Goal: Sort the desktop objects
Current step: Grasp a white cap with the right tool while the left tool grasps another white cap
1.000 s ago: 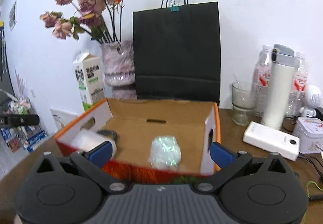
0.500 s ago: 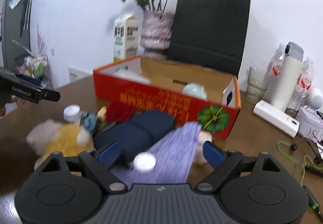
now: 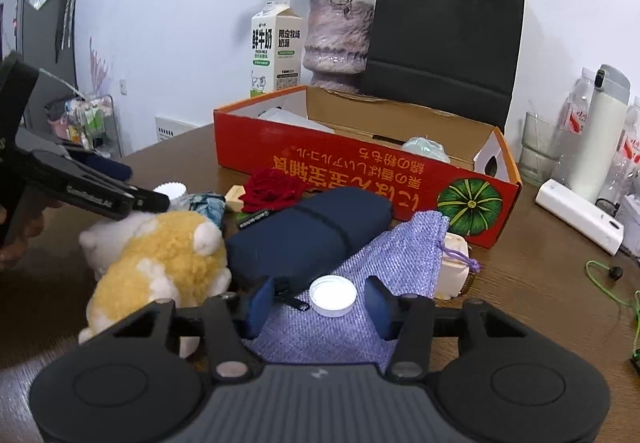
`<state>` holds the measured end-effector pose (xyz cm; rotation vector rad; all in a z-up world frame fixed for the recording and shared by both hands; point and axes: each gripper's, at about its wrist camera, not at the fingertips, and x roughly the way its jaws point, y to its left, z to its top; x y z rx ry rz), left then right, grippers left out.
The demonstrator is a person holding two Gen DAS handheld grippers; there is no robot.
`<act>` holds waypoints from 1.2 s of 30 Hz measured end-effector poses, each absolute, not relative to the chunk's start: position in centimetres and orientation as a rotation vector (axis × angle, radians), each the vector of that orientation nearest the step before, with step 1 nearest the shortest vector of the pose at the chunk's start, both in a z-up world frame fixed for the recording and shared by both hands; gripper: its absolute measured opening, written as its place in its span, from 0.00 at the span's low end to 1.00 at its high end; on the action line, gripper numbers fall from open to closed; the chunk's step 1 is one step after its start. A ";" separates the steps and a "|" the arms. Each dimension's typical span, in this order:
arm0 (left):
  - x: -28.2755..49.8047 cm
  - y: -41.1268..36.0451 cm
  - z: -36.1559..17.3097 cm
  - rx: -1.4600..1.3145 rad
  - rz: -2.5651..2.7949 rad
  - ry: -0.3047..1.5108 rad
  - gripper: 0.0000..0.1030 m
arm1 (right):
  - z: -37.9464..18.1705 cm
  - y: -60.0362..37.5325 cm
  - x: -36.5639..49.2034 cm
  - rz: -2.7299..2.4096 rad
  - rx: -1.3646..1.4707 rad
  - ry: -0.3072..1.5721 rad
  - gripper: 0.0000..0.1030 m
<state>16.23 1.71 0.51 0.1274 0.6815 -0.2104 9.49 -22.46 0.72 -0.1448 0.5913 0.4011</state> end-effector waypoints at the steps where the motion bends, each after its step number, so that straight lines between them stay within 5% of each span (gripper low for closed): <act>1: 16.2 1.8 0.5 0.122 -0.221 0.683 0.68 | 0.8 -22.7 9.5 0.397 -0.136 0.589 0.43; 12: 17.0 1.9 0.1 0.109 -0.252 0.704 0.55 | -0.4 -22.5 10.3 0.379 -0.181 0.624 0.28; 24: 18.5 1.1 -0.3 0.105 -0.271 0.707 0.57 | -1.0 -22.4 11.7 0.396 -0.175 0.632 0.28; 27: 18.1 0.8 -0.2 0.106 -0.275 0.693 0.39 | -1.1 -22.4 11.6 0.405 -0.173 0.624 0.27; 36: 15.5 0.6 1.2 0.108 -0.256 0.579 0.40 | 0.0 -23.1 10.6 0.372 -0.131 0.554 0.26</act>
